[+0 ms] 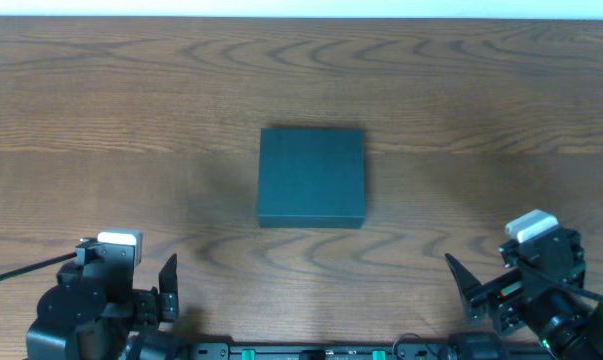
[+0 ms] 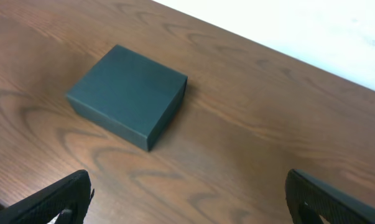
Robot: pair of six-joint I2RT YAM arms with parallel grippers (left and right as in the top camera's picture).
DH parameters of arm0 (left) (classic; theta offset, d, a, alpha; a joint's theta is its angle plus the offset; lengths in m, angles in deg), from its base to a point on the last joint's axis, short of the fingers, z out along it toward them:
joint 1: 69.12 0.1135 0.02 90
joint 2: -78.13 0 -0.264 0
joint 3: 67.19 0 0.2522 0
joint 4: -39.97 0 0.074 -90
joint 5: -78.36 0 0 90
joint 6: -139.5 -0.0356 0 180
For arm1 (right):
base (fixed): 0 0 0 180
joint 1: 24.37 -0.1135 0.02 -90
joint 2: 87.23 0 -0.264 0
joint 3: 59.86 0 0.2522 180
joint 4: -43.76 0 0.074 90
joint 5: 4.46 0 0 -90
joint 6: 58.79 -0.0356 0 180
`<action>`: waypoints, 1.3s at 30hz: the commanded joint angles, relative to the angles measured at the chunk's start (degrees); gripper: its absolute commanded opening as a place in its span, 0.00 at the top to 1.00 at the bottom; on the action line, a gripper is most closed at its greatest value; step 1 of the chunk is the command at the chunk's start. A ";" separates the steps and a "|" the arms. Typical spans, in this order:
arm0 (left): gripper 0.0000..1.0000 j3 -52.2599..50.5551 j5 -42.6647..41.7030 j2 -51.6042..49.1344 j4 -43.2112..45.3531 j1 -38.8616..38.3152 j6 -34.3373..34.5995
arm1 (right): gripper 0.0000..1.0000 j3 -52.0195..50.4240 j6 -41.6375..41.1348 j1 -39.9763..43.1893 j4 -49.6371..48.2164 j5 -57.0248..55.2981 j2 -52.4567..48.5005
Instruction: Pack container
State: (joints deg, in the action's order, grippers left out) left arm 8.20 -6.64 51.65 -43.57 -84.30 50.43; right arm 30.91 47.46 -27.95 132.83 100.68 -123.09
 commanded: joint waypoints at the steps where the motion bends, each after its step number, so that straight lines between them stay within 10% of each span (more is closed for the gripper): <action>1: 0.05 0.24 0.96 0.17 -1.62 -0.24 1.66 | 0.01 -0.31 -1.25 -0.48 1.09 -0.13 0.24; 20: 0.05 -0.07 1.38 0.98 -2.86 2.73 1.70 | 0.01 -0.31 -1.22 -0.48 2.56 -0.13 0.24; 39: 0.05 -39.04 1.42 20.63 32.04 17.42 1.68 | 0.01 -0.31 -1.22 -0.48 2.56 -0.13 0.24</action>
State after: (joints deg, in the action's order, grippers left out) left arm -27.16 -5.59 70.73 -14.11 -67.27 51.26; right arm 30.67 46.83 -27.97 135.30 100.68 -123.09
